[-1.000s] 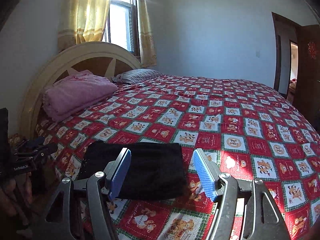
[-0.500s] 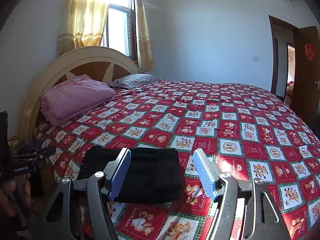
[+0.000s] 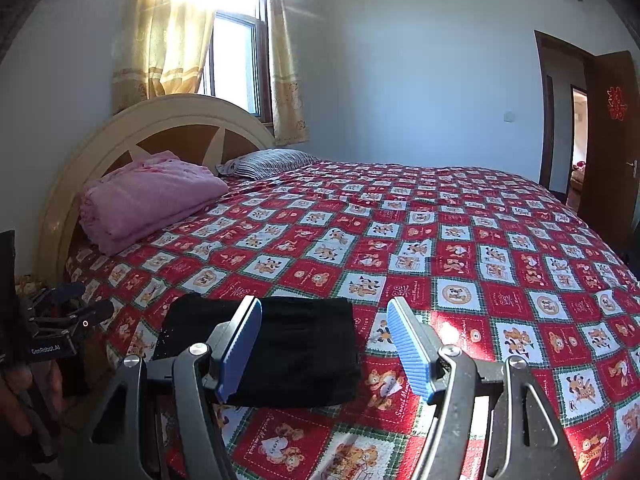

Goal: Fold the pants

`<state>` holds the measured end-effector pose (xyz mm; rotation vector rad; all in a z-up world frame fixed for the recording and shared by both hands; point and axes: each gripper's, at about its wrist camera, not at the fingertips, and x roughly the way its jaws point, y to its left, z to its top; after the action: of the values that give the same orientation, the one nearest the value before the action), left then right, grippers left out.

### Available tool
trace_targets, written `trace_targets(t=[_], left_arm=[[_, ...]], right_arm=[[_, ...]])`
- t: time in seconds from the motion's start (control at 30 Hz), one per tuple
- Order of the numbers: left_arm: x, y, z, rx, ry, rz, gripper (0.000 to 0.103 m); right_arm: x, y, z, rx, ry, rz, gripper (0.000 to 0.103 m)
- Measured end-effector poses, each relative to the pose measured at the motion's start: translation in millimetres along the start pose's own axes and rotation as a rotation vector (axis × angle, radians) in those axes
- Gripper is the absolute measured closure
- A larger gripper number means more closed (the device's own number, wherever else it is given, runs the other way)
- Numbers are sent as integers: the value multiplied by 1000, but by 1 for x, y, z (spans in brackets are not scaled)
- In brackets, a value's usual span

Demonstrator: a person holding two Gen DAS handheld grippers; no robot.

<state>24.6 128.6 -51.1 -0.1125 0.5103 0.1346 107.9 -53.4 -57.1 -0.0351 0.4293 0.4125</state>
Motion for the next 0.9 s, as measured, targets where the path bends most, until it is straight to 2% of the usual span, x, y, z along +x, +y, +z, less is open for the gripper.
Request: trace_targets(t=[0.33,0.67,0.9], left_arm=[[-13,-6,9,33,-68,-5,0],[-11,4,12,-1,-57,16,0],[-9,6,9,-10,-54,1,0]], right_arm=[[-4,3,3,-25,-24,-24,36],[-4,8,2,-37,-29,-27,36],[-2,11,0,-48,-15,-22,36]])
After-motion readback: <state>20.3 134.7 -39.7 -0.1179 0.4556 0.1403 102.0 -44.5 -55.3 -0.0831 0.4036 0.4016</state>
